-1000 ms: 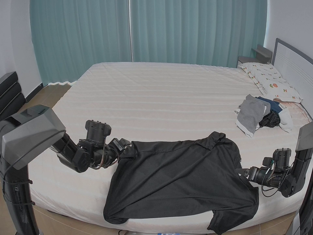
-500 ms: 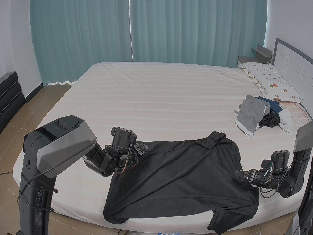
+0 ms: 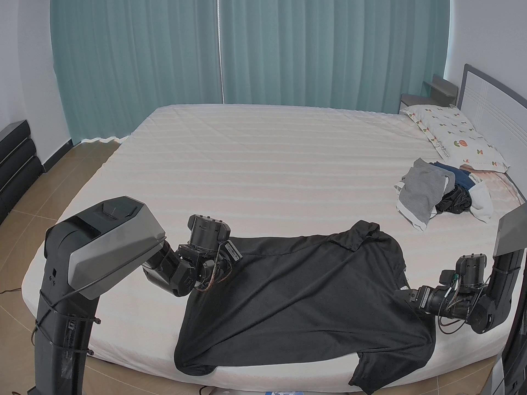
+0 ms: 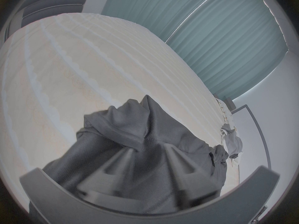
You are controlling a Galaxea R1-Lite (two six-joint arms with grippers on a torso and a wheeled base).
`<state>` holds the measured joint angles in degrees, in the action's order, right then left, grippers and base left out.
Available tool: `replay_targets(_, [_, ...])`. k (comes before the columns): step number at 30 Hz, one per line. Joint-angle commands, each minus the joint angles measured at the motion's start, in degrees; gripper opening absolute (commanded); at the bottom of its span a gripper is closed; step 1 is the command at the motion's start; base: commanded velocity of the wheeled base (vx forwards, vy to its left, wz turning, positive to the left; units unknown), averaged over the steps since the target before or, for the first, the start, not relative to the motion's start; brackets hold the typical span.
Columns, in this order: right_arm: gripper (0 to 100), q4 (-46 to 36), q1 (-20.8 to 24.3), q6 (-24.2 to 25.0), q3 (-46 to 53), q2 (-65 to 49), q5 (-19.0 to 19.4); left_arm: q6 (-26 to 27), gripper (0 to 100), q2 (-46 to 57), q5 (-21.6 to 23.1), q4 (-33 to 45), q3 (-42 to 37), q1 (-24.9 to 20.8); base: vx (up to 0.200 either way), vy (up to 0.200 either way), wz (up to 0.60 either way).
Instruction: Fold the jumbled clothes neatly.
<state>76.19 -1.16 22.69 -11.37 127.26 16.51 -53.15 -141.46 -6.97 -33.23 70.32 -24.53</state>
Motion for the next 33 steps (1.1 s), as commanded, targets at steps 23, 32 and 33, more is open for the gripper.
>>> replay_targets(23, [100, 0.0, 0.0, -0.2, -0.1, 1.1, 0.0, -0.2, 0, -4.9, -3.7, -8.7, 8.5, 13.2, 0.0, 0.0, 0.0])
replay_targets(32, [100, 2.3, 0.0, 0.1, 0.2, 1.8, -0.1, -0.2, 0, -7.6, -4.6, -8.7, 12.3, 15.2, 0.0, 0.0, 0.0])
replay_targets(33, [100, 3.6, 0.0, 0.1, 0.5, 2.6, -0.1, -0.2, 0, -7.6, -4.6, -8.5, 12.8, 15.4, 0.0, 0.0, 0.0])
